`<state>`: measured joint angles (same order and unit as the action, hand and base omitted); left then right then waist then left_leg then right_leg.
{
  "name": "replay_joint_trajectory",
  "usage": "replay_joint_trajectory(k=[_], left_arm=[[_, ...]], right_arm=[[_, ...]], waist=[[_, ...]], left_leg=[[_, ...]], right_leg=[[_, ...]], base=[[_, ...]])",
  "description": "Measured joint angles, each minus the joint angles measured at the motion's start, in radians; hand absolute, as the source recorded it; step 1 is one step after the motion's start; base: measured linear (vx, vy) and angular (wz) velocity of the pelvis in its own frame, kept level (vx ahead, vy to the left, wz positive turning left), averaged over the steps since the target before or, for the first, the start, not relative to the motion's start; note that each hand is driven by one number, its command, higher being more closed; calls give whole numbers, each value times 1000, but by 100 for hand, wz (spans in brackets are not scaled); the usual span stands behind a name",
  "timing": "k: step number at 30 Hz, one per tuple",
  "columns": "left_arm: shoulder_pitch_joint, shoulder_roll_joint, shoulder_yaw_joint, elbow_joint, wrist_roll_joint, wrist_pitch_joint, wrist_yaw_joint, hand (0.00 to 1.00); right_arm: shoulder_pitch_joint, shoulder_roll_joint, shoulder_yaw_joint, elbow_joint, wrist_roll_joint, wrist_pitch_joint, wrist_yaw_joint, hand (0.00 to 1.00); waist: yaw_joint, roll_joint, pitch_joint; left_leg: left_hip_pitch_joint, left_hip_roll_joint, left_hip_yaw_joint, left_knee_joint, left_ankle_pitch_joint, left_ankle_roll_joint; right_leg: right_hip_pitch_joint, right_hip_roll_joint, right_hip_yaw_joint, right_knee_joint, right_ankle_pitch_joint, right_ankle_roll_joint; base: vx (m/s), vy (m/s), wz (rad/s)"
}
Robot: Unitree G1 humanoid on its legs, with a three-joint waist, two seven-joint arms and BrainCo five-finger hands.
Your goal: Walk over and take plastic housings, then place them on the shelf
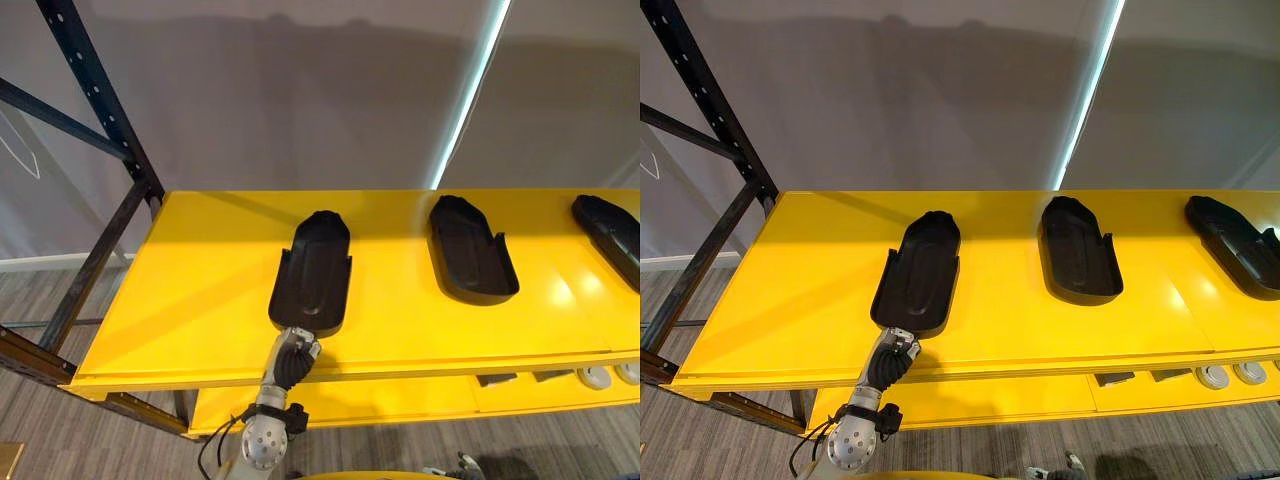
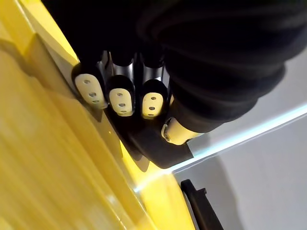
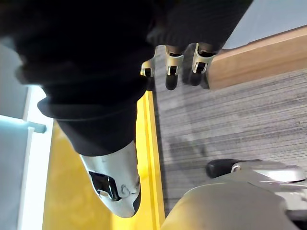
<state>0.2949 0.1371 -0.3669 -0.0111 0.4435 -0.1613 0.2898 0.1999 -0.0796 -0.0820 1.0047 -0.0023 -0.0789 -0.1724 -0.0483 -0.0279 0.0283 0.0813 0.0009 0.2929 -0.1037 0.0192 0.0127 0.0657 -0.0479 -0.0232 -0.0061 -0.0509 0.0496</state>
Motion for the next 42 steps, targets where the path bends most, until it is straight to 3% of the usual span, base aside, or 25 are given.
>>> replay_joint_trajectory(k=[20,36,40,42], left_arm=[[-131,-37,37,117,-2,25,18,100],[-194,-38,64,161,-22,40,19,100],[-181,-34,62,112,-40,42,15,100],[-149,-15,64,-35,-46,38,14,100]], right_arm=[[-19,8,-28,-1,-8,17,1,0],[-21,10,-40,0,-14,19,3,0],[-22,10,-39,0,-13,18,2,0],[-23,9,-38,1,-13,16,2,0]], waist=[[-47,6,0],[-51,9,-1],[-50,10,0],[-48,11,1]], left_leg=[[2,2,20,0,-8,-2],[2,3,20,0,-9,-3],[2,2,10,0,-9,-3],[1,0,2,0,-9,-3]], right_leg=[[-1,10,26,-17,8,-2],[8,11,21,-31,12,-6],[11,9,4,-31,12,-6],[14,8,-5,-31,12,-6]], base=[[-12,-12,-3],[-4,-10,0],[-12,-22,6],[-7,-27,10]])
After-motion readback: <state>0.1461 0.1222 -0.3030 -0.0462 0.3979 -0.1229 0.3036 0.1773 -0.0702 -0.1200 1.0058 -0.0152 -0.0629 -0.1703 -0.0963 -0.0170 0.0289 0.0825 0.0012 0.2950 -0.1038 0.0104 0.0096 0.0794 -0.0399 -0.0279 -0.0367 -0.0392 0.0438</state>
